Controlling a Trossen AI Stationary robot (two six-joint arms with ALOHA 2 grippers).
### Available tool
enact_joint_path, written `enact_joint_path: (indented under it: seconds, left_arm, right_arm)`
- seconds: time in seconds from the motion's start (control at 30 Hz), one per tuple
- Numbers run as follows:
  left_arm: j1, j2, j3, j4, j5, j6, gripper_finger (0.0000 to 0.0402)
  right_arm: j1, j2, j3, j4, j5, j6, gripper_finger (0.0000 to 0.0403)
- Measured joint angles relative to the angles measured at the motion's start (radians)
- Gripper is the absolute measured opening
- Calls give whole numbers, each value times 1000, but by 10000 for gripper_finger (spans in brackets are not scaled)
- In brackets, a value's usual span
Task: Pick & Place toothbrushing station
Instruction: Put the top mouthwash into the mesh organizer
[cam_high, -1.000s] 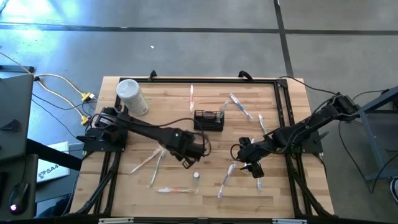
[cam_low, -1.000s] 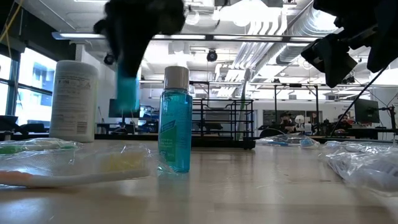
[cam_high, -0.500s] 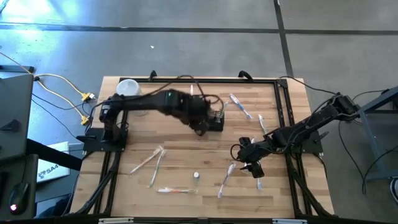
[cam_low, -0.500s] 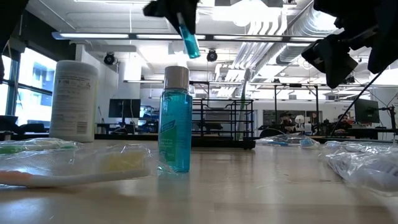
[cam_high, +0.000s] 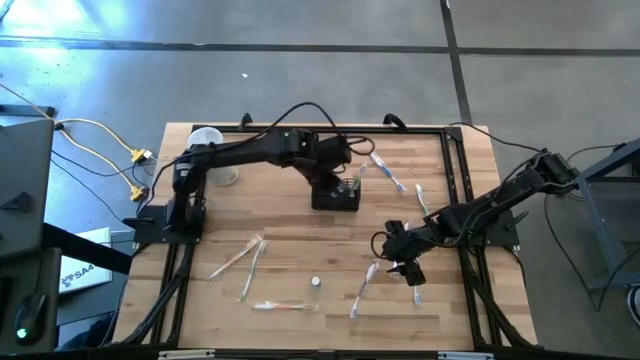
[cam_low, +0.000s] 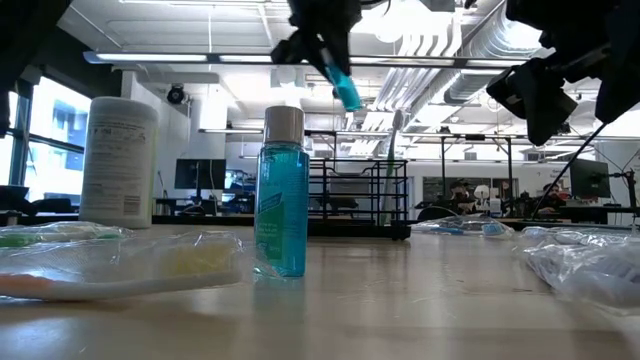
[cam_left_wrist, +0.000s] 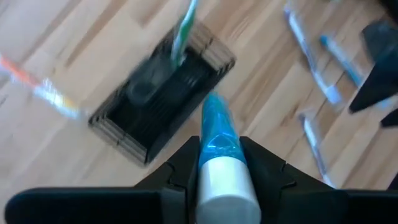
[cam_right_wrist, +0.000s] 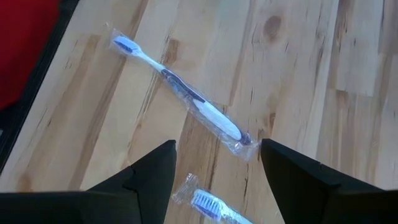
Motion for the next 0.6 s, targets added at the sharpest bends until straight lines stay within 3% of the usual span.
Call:
enact_joint_path:
  seconds: [0.23, 0.6]
  left_arm:
    - [-2, 90, 219, -129, -8, 32, 86]
    - [6, 161, 196, -158, -6, 30, 86]
  right_arm:
    - [0, 0, 0, -12, 0, 0, 229]
    - [1, 0, 1, -38, -2, 0, 229]
